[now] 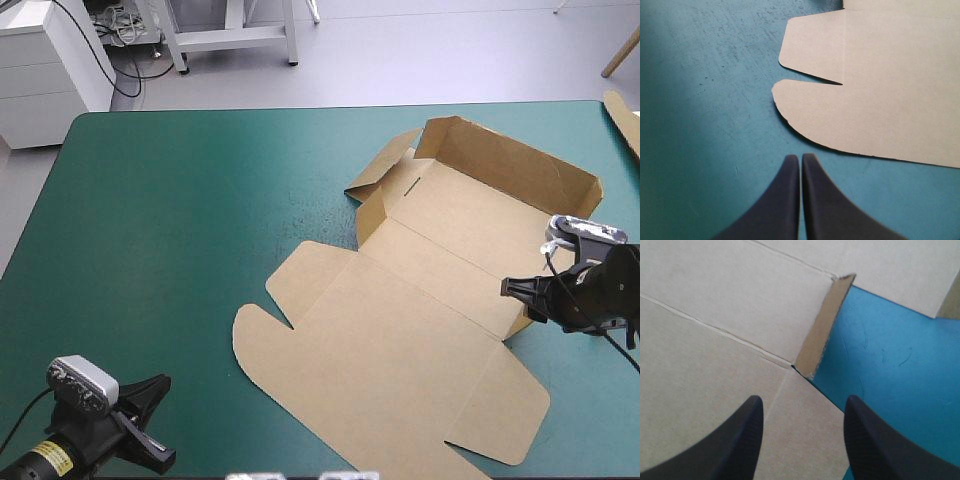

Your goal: Fold the box

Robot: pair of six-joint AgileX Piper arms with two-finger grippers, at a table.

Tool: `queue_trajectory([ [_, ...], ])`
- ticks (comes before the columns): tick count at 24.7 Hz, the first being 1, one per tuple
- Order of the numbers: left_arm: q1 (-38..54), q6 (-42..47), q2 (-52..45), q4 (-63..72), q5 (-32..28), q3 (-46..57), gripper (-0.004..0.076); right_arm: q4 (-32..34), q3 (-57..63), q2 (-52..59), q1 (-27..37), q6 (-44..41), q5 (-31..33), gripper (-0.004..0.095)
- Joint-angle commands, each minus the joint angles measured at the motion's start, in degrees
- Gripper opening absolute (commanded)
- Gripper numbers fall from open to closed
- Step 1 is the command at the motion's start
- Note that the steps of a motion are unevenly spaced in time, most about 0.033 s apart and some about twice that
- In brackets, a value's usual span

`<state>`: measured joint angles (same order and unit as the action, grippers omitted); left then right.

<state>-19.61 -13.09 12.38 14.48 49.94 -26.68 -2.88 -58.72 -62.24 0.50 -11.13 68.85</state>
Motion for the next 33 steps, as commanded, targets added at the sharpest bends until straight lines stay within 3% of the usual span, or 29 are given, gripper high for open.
queue_trajectory([
  [1, 0.0, 0.2, 0.7, 1.0, -4.0, -1.6, -0.0008, 1.8, 0.9, 0.7, 0.4, -1.4, -2.1, 0.0456],
  [9, 0.0, 0.1, 0.7, 1.0, -4.0, -1.6, -0.0008, 1.9, 1.6, -1.6, 2.9, -4.3, -5.1, 0.0456],
  [14, 0.0, 0.1, 0.7, 1.0, -4.0, -1.6, -0.0008, -5.0, 1.6, -5.9, 7.4, -0.1, -7.0, 0.0456],
  [33, 0.0, 0.0, 0.7, 1.0, -4.0, -1.6, -0.0008, -6.9, 1.6, -18.1, 7.4, 0.2, -14.6, 0.0456],
])
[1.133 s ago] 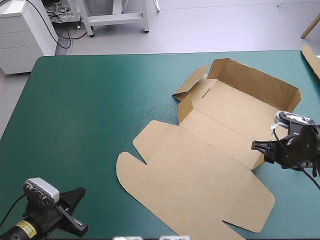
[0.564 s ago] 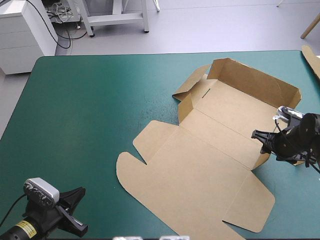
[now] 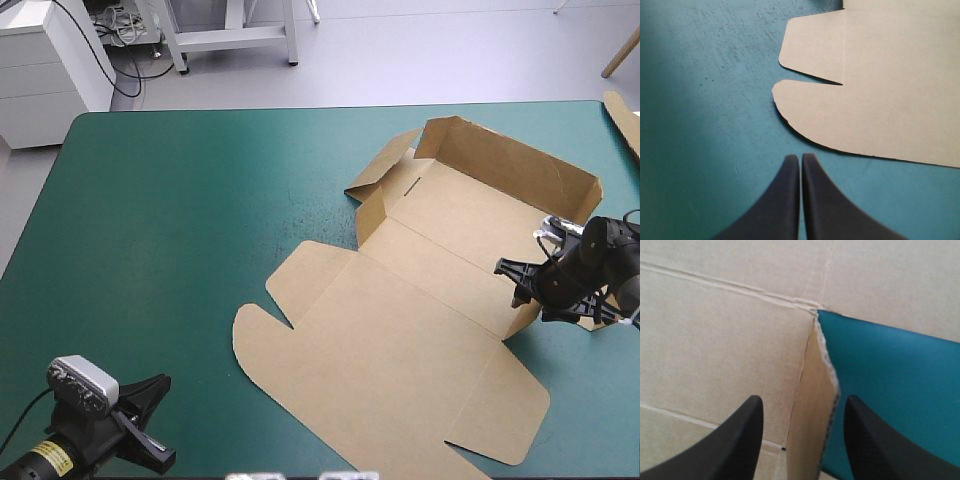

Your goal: Fold the box

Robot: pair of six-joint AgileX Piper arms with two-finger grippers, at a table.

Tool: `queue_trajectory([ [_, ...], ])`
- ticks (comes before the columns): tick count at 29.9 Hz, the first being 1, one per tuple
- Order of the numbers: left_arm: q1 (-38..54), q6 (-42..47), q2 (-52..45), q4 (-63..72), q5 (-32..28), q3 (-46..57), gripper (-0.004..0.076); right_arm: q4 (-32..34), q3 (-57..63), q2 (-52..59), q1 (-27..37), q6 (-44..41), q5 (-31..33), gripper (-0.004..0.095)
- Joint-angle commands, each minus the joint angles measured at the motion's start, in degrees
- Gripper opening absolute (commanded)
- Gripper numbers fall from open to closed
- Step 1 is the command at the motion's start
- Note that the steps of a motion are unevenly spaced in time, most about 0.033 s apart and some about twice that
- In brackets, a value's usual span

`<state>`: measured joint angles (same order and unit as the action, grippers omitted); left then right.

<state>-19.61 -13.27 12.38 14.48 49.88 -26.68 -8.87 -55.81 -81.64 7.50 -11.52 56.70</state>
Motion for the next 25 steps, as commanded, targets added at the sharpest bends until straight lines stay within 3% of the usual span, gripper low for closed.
queue_trajectory([
  [1, 0.0, 0.2, 0.7, 1.0, -3.9, -1.6, -0.0008, -1.0, -1.3, 1.3, 0.4, 0.5, -2.9, 0.0455],
  [4, 0.0, 0.2, 0.7, 1.0, -3.9, -1.6, -0.0008, -1.0, -1.3, 1.3, 0.4, 0.5, -3.0, 0.0421],
  [16, 0.0, 0.2, 0.7, 1.0, -3.9, -1.6, -0.0008, -1.0, -1.3, -1.3, 0.4, 1.6, -0.8, -0.0021],
  [25, 0.0, 0.2, 0.7, 1.0, -3.9, -1.6, -0.0008, 3.1, -1.9, -1.4, 0.4, 5.2, -0.5, -0.0020],
])
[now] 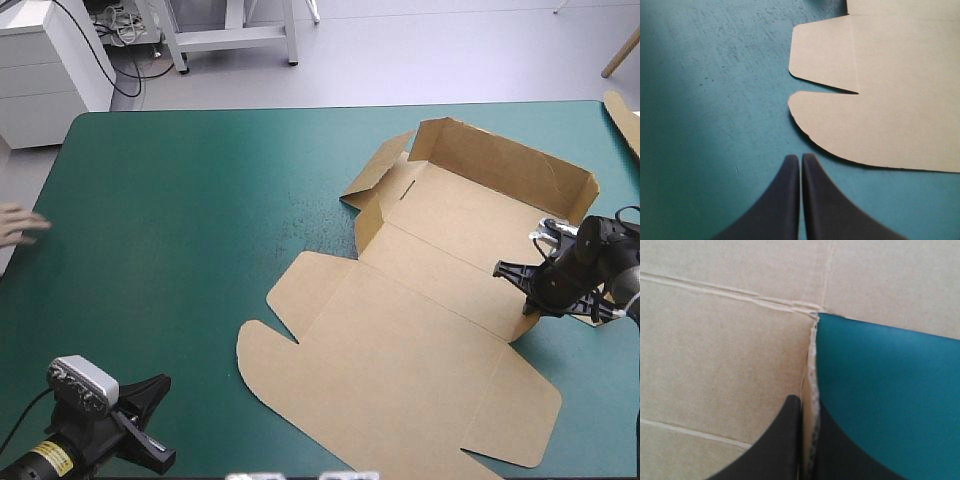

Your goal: Fold the box

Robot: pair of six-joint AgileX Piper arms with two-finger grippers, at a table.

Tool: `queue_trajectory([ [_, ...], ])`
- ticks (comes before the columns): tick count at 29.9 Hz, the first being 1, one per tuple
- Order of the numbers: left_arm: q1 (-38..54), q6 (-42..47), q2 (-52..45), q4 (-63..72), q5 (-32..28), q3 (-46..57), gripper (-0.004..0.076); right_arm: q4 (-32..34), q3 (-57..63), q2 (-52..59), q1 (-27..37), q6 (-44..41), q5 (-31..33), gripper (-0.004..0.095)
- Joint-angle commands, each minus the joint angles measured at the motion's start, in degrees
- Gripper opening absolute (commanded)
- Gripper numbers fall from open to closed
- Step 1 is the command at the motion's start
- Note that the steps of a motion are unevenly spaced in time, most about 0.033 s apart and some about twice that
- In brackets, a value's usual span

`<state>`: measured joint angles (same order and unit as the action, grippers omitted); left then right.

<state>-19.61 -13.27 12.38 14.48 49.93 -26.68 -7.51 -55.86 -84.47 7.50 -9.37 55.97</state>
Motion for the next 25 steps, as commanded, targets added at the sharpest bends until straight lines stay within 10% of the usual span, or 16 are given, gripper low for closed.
queue_trajectory([
  [1, 0.0, 0.2, 0.7, 1.0, -4.0, -1.6, -0.0008, 2.1, -2.4, 1.4, 0.4, 4.1, 0.2, -0.0020],
  [25, 0.0, 0.2, 0.7, 1.1, -4.0, -1.6, -0.0008, 7.2, -38.1, -19.9, -3.7, 27.9, 11.0, -0.0020],
])
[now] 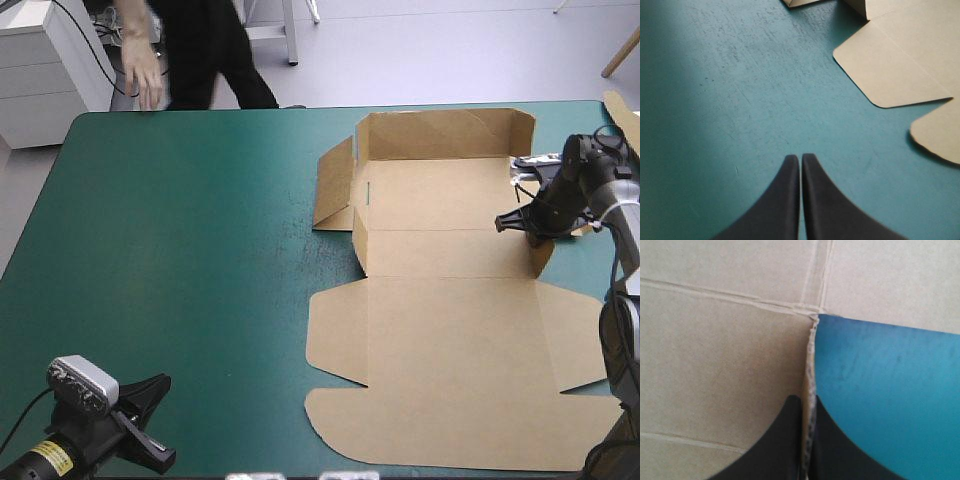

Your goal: Fold the box

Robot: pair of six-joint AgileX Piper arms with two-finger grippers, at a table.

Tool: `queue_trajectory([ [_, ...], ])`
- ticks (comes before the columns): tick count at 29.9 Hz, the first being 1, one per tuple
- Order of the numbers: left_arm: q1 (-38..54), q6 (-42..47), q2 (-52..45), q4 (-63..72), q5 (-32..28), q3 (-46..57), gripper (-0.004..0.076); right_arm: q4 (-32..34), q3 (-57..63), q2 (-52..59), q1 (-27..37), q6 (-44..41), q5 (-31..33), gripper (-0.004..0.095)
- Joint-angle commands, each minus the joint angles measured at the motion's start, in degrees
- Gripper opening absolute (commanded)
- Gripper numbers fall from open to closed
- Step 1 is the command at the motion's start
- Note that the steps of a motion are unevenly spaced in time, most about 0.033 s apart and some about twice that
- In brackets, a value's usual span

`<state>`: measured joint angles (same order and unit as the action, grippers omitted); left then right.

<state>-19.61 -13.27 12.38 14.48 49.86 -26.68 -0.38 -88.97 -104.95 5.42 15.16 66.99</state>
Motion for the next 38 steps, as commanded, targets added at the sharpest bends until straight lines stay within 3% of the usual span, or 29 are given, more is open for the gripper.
queue_trajectory([
  [1, 0.0, 0.2, 0.7, 1.1, -3.9, -1.6, -0.0008, 0.0, -6.3, -0.3, -2.6, 4.6, 0.0, -0.0020],
  [11, 0.0, 0.2, 0.7, 1.6, -4.6, -1.2, -0.0008, 5.2, -16.0, -8.1, -17.9, 11.8, 0.0, -0.0021],
  [22, 0.0, 0.2, 0.7, 1.6, -4.7, -1.2, -0.0008, 5.1, -23.5, -11.4, -32.6, 32.1, 0.0, -0.0022],
  [30, 0.0, 0.2, 0.7, 1.6, -4.7, -1.2, -0.0008, 5.1, -26.1, -11.4, -39.3, 47.0, 0.0, -0.0022],
  [38, 0.0, 0.2, 0.7, 1.7, -4.7, -1.2, -0.0008, 2.8, -26.4, -11.6, -41.6, 51.1, -2.0, -0.0022],
])
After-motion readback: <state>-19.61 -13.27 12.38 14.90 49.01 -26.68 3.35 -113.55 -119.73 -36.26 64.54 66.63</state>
